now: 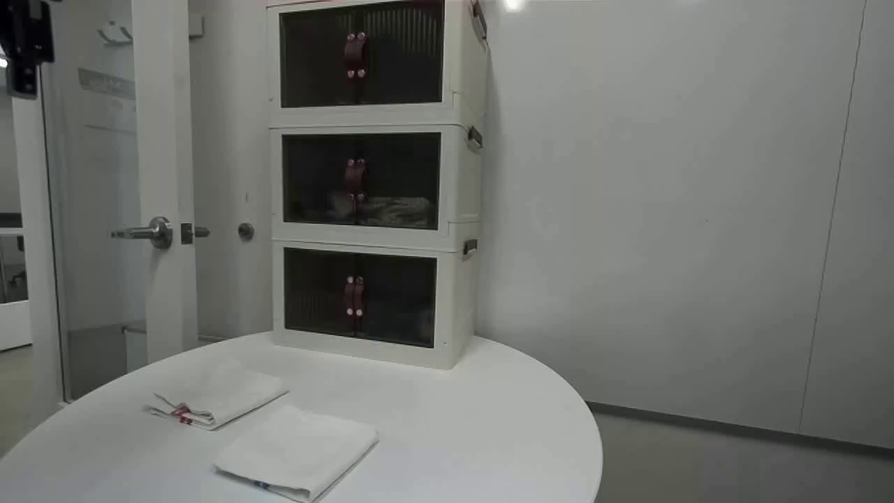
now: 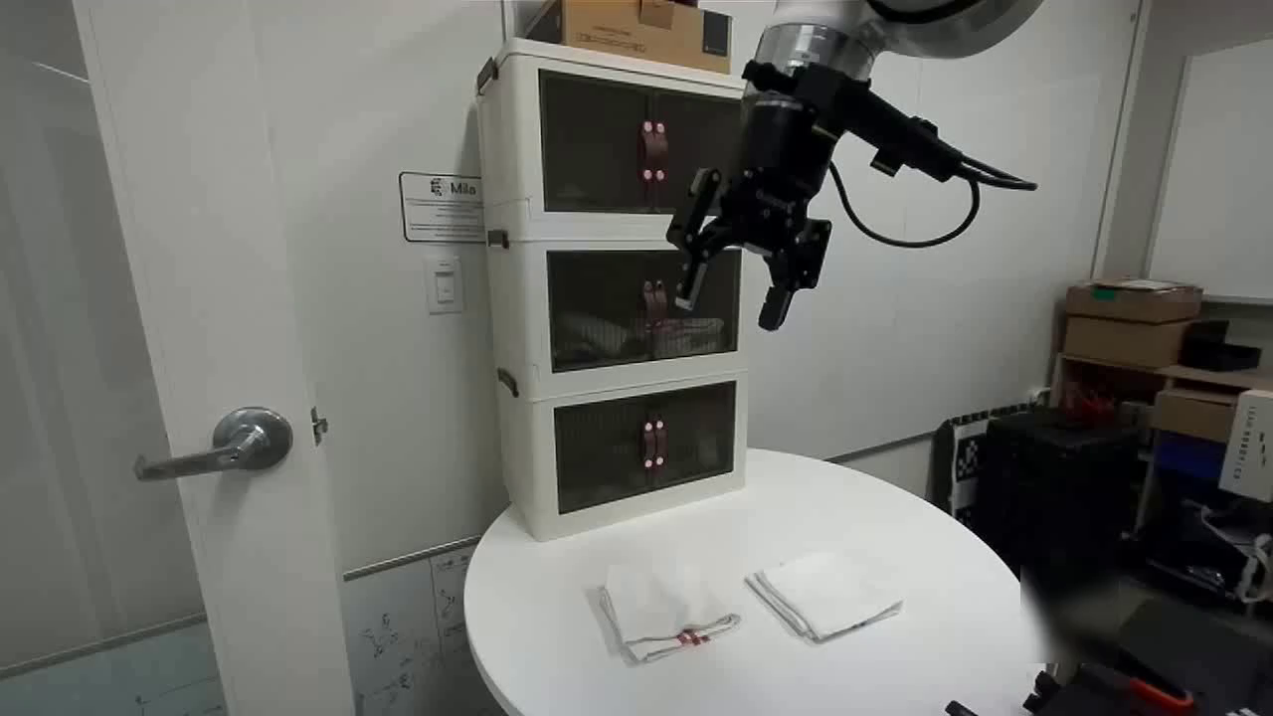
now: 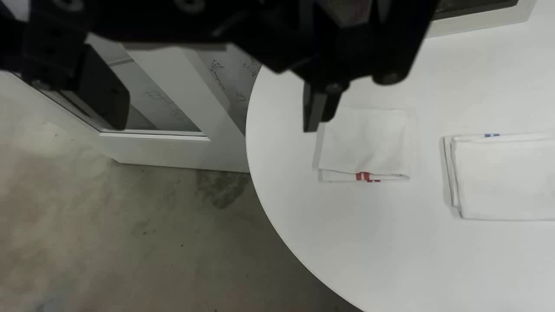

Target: Open the middle right cabinet door

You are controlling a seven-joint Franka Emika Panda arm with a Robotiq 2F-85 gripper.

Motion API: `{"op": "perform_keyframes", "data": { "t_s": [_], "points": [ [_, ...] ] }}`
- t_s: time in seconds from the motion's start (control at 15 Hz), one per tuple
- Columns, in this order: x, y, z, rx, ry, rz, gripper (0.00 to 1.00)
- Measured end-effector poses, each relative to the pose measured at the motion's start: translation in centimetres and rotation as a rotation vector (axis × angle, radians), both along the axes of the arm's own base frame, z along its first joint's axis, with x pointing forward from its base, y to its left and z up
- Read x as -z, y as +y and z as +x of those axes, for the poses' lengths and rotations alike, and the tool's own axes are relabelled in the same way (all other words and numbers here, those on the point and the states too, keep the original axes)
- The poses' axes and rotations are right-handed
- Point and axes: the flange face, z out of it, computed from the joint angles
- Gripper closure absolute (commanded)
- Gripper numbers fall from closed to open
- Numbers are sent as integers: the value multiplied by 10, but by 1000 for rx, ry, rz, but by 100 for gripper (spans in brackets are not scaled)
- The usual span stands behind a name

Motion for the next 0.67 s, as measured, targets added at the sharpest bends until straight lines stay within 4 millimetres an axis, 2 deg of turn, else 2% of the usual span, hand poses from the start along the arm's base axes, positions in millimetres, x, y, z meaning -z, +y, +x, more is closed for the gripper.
{"op": "perform_keyframes", "data": {
  "t_s": [0.47,0.67],
  "points": [
    [0,0,0,-2,2,-1,0],
    [-2,-8,4,-76,-2,-1,0]
  ]
}}
